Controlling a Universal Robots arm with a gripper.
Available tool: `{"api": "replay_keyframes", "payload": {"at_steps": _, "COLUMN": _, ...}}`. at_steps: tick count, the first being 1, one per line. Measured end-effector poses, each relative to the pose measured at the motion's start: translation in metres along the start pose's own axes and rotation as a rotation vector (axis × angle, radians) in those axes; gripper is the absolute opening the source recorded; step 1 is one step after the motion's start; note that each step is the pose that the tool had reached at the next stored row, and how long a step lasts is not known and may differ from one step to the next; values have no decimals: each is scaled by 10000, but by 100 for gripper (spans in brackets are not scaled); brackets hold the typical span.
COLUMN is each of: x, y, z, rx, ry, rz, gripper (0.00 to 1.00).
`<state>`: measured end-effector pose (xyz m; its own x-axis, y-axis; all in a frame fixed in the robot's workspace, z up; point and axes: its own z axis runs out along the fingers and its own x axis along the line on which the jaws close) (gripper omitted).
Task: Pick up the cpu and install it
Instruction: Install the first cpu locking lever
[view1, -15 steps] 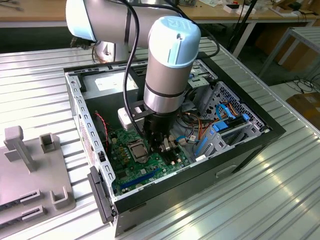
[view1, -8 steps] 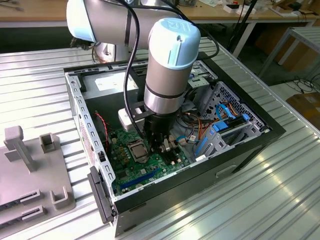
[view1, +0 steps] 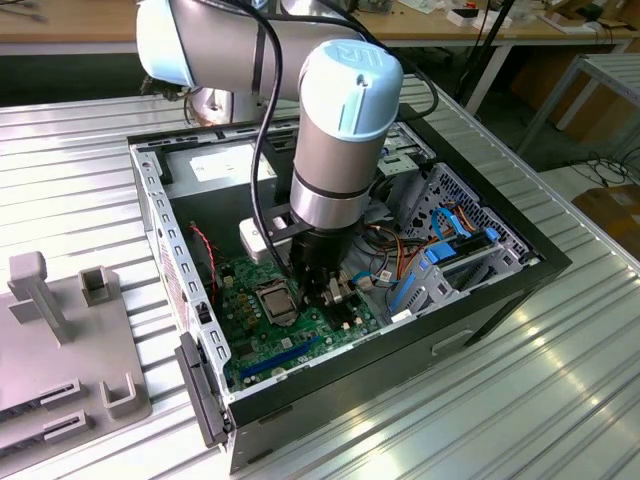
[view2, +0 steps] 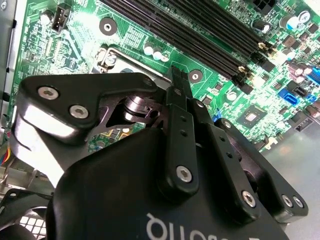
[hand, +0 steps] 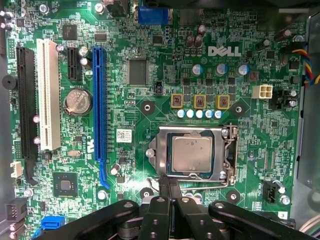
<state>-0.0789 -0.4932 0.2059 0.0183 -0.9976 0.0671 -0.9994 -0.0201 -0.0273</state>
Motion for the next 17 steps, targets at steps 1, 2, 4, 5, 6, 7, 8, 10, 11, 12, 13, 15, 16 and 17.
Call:
{"api": "replay_keyframes", "payload": {"at_steps": 1, "x": 0, "y": -5, "z": 3, "rx": 0, "ry": 1, "rz": 0, "gripper": 11}}
{"api": "replay_keyframes", "payload": {"at_steps": 2, "x": 0, "y": -9, "z": 6, "rx": 0, "ry": 1, "rz": 1, "gripper": 11}}
{"api": "replay_keyframes", "payload": {"at_steps": 4, "x": 0, "y": -33, "z": 21, "rx": 0, "ry": 3, "rz": 0, "gripper": 11}}
{"api": "replay_keyframes", "payload": {"at_steps": 5, "x": -1, "y": -37, "z": 25, "rx": 0, "ry": 3, "rz": 0, "gripper": 11}}
{"api": "replay_keyframes", "payload": {"at_steps": 6, "x": -1, "y": -39, "z": 29, "rx": 0, "ry": 2, "rz": 0, "gripper": 11}}
{"api": "replay_keyframes", "payload": {"at_steps": 7, "x": -1, "y": -41, "z": 34, "rx": 0, "ry": 3, "rz": 1, "gripper": 11}}
{"api": "replay_keyframes", "payload": {"at_steps": 8, "x": -1, "y": -43, "z": 38, "rx": 0, "ry": 3, "rz": 0, "gripper": 11}}
{"api": "replay_keyframes", "payload": {"at_steps": 10, "x": -2, "y": -46, "z": 44, "rx": 0, "ry": 4, "rz": 0, "gripper": 11}}
{"api": "replay_keyframes", "payload": {"at_steps": 11, "x": -2, "y": -46, "z": 46, "rx": 0, "ry": 5, "rz": 1, "gripper": 11}}
{"api": "replay_keyframes", "payload": {"at_steps": 12, "x": -2, "y": -48, "z": 48, "rx": -1, "ry": 5, "rz": 0, "gripper": 11}}
{"api": "replay_keyframes", "payload": {"at_steps": 13, "x": -2, "y": -50, "z": 49, "rx": -1, "ry": 4, "rz": 0, "gripper": 11}}
{"api": "replay_keyframes", "payload": {"at_steps": 15, "x": -2, "y": -60, "z": 52, "rx": -1, "ry": 5, "rz": 0, "gripper": 11}}
{"api": "replay_keyframes", "payload": {"at_steps": 16, "x": -2, "y": -63, "z": 57, "rx": 1, "ry": 6, "rz": 2, "gripper": 11}}
{"api": "replay_keyframes", "payload": {"at_steps": 17, "x": -3, "y": -64, "z": 65, "rx": 1, "ry": 6, "rz": 1, "gripper": 11}}
